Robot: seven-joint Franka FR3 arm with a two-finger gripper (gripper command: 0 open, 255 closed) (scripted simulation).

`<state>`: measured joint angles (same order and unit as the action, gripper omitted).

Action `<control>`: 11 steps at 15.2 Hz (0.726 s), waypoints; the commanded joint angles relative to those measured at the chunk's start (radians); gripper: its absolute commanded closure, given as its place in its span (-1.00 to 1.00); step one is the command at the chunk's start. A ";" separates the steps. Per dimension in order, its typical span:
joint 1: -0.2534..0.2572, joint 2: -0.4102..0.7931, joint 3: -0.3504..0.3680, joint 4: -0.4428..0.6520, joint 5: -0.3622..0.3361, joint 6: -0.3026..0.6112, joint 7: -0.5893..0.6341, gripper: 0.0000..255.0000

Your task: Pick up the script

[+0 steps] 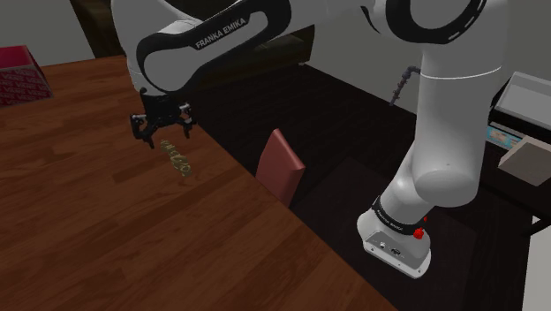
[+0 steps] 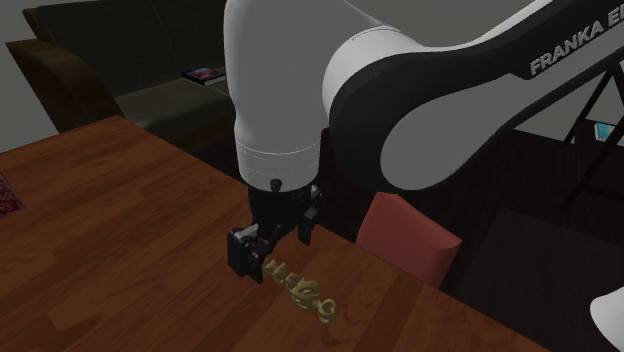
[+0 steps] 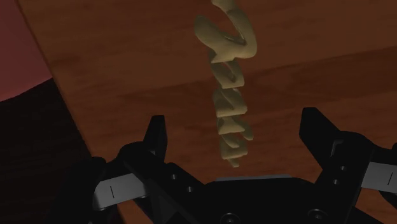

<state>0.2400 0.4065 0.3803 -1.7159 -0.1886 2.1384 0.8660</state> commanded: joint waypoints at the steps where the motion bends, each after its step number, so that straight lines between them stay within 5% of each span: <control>1: 0.007 0.021 -0.004 0.001 -0.010 0.019 0.010 -1.00; 7: 0.011 0.050 -0.011 -0.021 -0.025 0.068 0.019 -1.00; 8: 0.011 0.051 -0.012 -0.021 -0.025 0.069 0.019 1.00; 11: 0.011 0.050 -0.012 -0.022 -0.025 0.070 0.019 1.00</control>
<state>0.2509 0.4562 0.3687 -1.7380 -0.2134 2.2079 0.8847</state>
